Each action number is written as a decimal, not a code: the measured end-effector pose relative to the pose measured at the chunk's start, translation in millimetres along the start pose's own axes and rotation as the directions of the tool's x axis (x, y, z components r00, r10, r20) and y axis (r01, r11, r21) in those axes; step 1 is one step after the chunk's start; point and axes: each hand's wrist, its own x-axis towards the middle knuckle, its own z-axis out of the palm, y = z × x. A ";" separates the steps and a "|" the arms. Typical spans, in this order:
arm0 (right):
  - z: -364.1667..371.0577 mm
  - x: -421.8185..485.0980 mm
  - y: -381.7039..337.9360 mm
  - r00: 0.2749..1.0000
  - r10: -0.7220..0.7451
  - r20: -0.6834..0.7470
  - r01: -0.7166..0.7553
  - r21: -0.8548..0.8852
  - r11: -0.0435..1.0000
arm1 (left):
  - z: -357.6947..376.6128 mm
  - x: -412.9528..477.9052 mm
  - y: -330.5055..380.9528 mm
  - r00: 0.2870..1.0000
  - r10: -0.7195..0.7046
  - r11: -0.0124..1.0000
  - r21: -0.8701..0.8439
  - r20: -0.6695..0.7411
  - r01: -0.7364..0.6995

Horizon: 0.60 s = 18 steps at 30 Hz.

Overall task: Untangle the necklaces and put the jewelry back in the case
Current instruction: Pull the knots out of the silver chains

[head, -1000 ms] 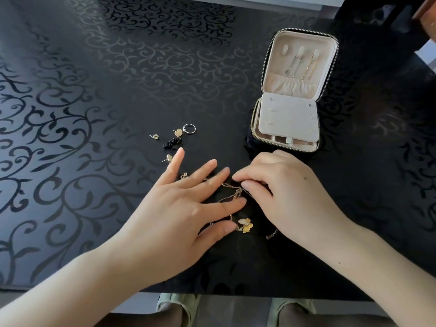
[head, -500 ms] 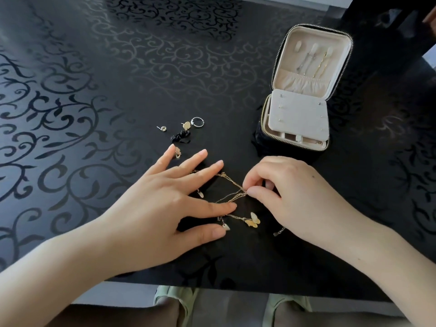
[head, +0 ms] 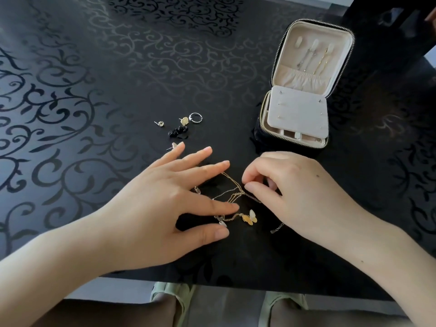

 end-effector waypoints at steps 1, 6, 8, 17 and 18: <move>0.6 0.7 -0.2 1.000 -0.004 0.012 0.004 -0.003 1.000 | -1.1 1.3 0.3 1.000 -0.010 1.000 0.004 -0.016 0.010; 4.1 3.0 -0.1 0.998 -0.031 0.057 0.032 -0.018 0.999 | -4.6 5.9 1.7 0.995 -0.033 0.999 0.036 -0.099 0.037; 5.3 3.0 0.3 0.996 -0.031 0.078 0.033 -0.032 0.999 | -4.8 7.2 1.7 0.991 -0.041 0.997 0.062 -0.124 0.049; 0.7 0.6 -7.1 0.991 0.075 0.110 -0.076 0.007 0.997 | 0.7 18.3 18.5 0.935 -0.255 0.966 -0.031 -0.245 0.256; 0.9 0.2 -7.1 0.990 0.083 0.114 -0.085 0.014 0.996 | 1.9 19.8 20.4 0.933 -0.267 0.963 -0.042 -0.240 0.265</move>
